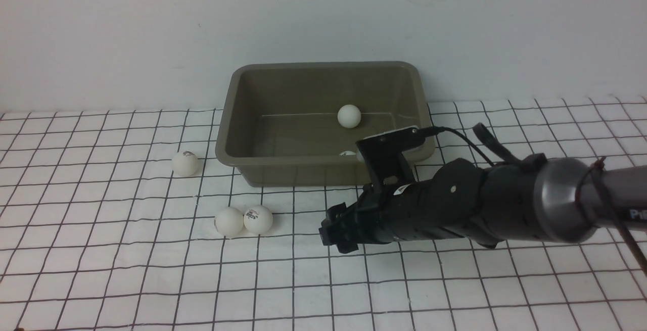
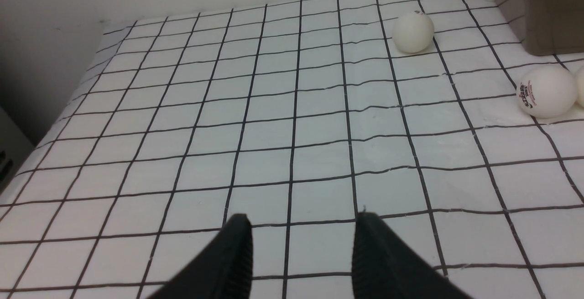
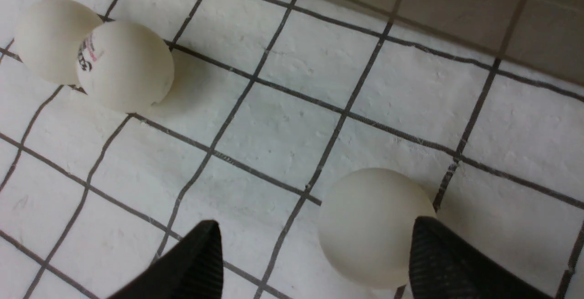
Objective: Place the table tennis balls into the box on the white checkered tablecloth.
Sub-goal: 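Reach for and grasp a ping pong ball on the table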
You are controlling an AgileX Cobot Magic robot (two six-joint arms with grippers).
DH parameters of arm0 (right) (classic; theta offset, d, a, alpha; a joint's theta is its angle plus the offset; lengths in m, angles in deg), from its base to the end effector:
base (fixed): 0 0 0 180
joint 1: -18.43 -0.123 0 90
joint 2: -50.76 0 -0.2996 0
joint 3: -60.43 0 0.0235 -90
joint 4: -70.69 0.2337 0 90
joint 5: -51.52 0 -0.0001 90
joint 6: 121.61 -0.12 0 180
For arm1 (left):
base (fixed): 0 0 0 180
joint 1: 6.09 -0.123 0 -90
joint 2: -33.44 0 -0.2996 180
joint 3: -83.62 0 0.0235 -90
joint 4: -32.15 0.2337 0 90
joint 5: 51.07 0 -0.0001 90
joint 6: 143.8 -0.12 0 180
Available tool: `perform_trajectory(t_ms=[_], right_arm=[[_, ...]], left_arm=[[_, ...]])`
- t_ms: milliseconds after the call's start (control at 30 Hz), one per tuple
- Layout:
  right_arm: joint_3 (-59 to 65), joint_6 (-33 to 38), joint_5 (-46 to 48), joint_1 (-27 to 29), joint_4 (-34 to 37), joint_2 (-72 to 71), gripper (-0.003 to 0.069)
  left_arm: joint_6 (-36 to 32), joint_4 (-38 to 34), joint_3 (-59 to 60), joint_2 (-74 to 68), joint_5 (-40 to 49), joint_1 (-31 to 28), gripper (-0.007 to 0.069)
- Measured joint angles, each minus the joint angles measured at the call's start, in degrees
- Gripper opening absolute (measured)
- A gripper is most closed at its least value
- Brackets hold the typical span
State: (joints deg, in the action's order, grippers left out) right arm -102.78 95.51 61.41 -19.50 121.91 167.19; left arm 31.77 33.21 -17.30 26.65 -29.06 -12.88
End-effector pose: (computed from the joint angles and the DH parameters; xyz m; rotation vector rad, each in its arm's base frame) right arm 0.3032 0.2568 0.1580 -0.5869 2.4357 0.5544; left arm 0.0476 0.0065 0.1618 -0.0274 1.8854 0.1524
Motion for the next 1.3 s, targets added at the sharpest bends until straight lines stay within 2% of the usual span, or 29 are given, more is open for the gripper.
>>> perform_trajectory(t_ms=[633, 767, 800, 833, 900, 967, 1100, 1300], right_arm=[[-0.08, 0.00, -1.18, 0.00, -1.27, 2.39, 0.0477], [-0.08, 0.00, -2.32, 0.00, -1.27, 2.39, 0.0395], [-0.08, 0.00, -2.55, 0.00, -1.27, 2.39, 0.0343], [-0.08, 0.06, -2.73, 0.00, -1.29, 2.39, 0.0235], [-0.13, 0.46, -2.73, 0.00, -1.50, 2.39, 0.0114], [-0.13, 0.98, -2.18, 0.00, -1.70, 2.39, 0.0036], [-0.13, 1.43, -0.78, 0.00, -2.19, 2.39, -0.0003], [-0.13, 1.25, 0.26, 0.00, -4.53, 0.57, -0.0012]], left_arm=[[0.00, 0.00, 0.00, 0.00, 0.00, 0.00, 0.0279], [0.00, 0.00, 0.00, 0.00, 0.00, 0.00, 0.0279], [0.00, 0.00, 0.00, 0.00, 0.00, 0.00, 0.0279], [0.00, 0.00, 0.00, 0.00, 0.00, 0.00, 0.0279], [0.00, 0.00, 0.00, 0.00, 0.00, 0.00, 0.0279], [0.00, 0.00, 0.00, 0.00, 0.00, 0.00, 0.0279], [0.00, 0.00, 0.00, 0.00, 0.00, 0.00, 0.0279], [0.00, 0.00, 0.00, 0.00, 0.00, 0.00, 0.0279]])
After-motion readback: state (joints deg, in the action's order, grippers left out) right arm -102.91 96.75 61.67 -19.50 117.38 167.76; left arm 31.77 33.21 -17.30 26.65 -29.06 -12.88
